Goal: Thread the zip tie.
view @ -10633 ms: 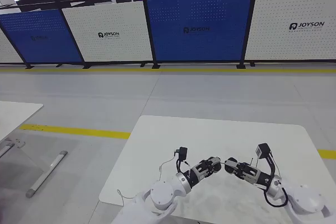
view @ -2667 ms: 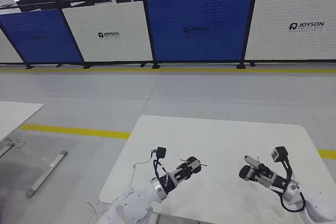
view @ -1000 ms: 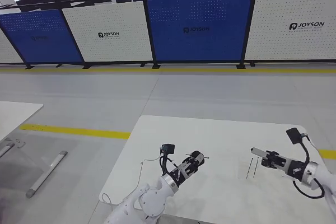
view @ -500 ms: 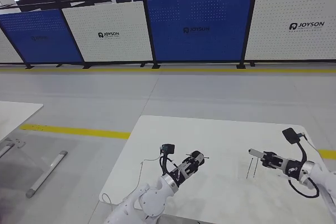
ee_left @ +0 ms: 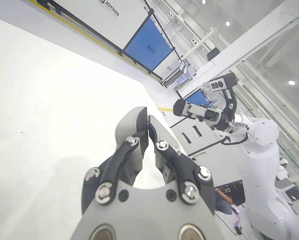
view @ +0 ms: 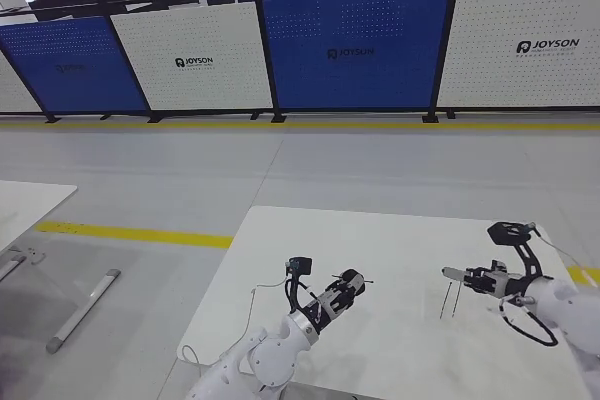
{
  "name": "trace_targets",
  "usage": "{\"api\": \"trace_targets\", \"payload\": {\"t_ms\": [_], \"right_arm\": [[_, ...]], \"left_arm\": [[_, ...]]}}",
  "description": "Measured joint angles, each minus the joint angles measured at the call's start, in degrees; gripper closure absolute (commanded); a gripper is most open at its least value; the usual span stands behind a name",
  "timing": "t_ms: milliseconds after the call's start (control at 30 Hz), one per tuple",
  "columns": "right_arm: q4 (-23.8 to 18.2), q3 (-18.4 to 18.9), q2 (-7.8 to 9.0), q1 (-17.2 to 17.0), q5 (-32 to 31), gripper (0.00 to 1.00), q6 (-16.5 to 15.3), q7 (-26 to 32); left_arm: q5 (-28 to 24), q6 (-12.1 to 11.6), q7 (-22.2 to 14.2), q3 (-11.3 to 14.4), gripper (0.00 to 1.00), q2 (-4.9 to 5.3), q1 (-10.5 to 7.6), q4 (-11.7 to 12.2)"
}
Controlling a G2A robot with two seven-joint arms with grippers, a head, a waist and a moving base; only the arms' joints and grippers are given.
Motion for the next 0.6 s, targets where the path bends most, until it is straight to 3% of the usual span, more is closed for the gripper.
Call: {"api": "trace_targets", "payload": {"t_ms": [100,433,600], "right_arm": [[0.6,-2.2,-0.37,1.4,-3.6,0.0,2.1,-0.8],[0.7,-2.2,-0.38,1.3,-3.6,0.0,2.2,-0.9],[2.1,-6.2,-1.08,1.8,-9.7,0.0,6.9,-1.4]], "left_arm": [[0.0,0.0,0.0,0.0,1.0,0.0,0.0,0.0],[0.0,0.0,0.0,0.0,1.0,0.0,0.0,0.0],[0.0,0.0,0.0,0.0,1.0,0.0,0.0,0.0]]}}
